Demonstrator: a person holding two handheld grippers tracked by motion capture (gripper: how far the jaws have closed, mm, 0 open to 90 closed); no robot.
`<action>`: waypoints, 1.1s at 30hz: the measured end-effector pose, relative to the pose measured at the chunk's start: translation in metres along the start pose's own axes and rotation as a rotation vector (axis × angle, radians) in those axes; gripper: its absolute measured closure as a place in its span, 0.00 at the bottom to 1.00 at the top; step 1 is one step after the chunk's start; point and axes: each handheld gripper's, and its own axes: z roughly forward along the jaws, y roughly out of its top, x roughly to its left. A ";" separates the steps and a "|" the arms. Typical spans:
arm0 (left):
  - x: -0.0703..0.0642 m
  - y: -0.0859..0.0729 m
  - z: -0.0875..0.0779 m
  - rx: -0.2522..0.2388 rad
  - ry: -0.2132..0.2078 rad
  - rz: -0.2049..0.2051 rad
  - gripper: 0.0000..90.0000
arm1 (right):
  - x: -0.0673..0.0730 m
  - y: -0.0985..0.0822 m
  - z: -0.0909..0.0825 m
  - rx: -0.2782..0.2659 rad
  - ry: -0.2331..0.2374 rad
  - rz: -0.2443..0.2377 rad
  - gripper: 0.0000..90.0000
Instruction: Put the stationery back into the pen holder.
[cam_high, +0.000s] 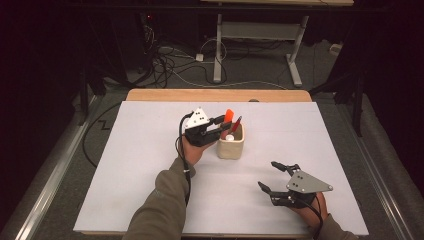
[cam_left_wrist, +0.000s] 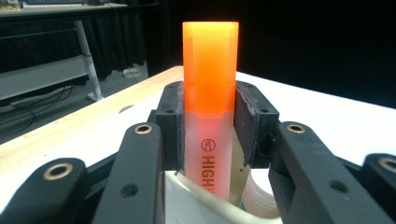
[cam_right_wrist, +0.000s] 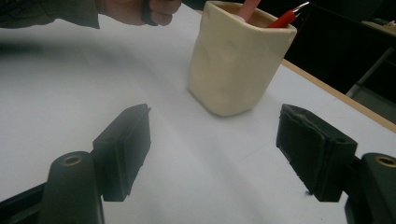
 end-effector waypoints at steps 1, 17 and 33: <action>0.000 0.000 0.000 0.003 0.001 0.000 0.71 | 0.000 0.000 0.000 -0.001 0.001 -0.001 0.29; -0.001 0.002 -0.004 0.025 0.024 0.018 0.69 | 0.001 0.001 0.000 -0.001 0.005 -0.005 0.30; -0.007 0.009 -0.008 0.044 0.050 0.055 0.65 | 0.002 0.002 -0.001 -0.006 0.001 -0.011 0.30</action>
